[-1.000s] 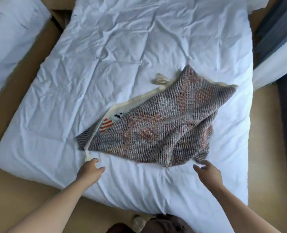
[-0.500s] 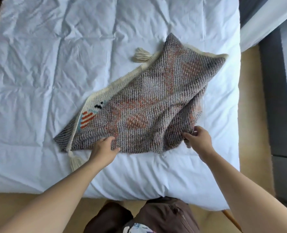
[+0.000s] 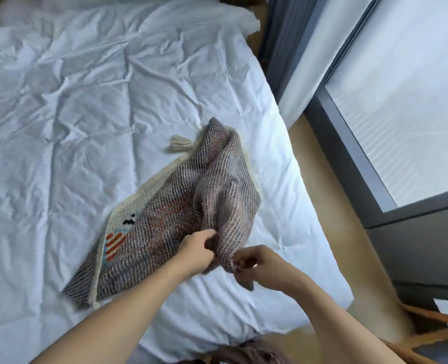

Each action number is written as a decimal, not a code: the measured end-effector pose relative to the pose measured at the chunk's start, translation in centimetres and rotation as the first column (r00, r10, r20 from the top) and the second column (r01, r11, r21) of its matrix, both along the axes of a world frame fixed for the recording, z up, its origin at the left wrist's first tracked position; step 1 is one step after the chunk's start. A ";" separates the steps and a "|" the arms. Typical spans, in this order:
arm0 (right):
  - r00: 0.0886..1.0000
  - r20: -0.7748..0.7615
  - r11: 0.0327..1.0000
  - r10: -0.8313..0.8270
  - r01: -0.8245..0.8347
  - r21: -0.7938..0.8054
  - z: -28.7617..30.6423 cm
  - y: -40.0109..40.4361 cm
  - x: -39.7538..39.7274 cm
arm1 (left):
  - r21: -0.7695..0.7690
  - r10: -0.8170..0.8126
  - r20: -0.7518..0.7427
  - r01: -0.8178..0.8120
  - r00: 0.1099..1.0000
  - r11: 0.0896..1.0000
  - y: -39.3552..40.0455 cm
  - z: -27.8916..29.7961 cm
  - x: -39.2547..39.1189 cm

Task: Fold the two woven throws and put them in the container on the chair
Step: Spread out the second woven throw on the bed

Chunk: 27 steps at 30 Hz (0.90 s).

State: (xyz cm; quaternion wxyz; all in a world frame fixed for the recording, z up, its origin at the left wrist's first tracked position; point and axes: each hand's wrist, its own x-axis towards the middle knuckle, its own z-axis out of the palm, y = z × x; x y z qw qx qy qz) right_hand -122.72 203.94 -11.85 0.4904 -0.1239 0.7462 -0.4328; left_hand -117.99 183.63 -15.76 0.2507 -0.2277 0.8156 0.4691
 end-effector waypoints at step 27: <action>0.799 -0.375 0.754 0.470 -0.142 0.641 -8.9 -6.2 -3.7 | -0.429 0.382 0.200 -0.270 0.902 0.862 -14.5 -9.3 11.6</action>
